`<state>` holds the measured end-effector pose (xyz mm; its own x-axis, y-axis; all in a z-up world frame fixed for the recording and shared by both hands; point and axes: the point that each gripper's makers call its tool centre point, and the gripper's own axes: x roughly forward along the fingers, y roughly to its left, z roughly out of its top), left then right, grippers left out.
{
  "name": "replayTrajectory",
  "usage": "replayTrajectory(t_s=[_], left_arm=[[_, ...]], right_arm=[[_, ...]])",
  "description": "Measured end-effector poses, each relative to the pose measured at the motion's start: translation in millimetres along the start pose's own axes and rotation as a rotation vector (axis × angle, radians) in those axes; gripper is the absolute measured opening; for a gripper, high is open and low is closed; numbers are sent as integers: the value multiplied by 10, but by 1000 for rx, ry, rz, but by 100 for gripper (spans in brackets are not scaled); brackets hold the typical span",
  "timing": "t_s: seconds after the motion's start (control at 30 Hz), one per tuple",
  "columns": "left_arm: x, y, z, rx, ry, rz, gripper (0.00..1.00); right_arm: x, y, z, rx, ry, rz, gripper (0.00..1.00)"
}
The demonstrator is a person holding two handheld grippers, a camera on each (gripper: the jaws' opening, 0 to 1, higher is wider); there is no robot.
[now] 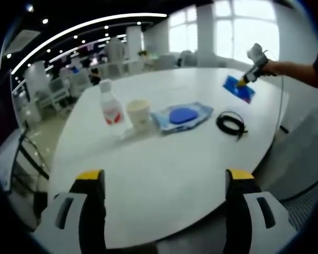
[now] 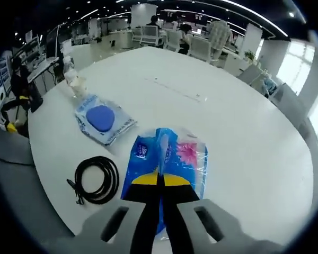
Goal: Arrange the tabletop items into an orderly group along one side of the table until the central work area is clear of visible clutter.
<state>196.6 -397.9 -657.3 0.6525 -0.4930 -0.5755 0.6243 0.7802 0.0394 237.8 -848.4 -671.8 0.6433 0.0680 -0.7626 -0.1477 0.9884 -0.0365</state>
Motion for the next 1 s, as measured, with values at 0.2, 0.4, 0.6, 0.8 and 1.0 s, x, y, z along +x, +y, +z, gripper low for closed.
replayTrajectory(t_s=[0.2,0.4,0.6,0.8,1.0], left_arm=[[3,7,0,0,0,2,91],[3,12,-2,0,0,4,91],[5,12,-6,1,0,2,91],[1,22,-9,-3,-2,8,91],[-4,35,-13,-8,-1,14,91]], right_arm=[[-49,110,203,-112,-22,37,0],[-29,166,306,-218,-27,65,0],[-20,174,480,-313,-29,93,0],[-1,232,620,-447,-1,179,0],[62,320,723,-631,22,274,0]])
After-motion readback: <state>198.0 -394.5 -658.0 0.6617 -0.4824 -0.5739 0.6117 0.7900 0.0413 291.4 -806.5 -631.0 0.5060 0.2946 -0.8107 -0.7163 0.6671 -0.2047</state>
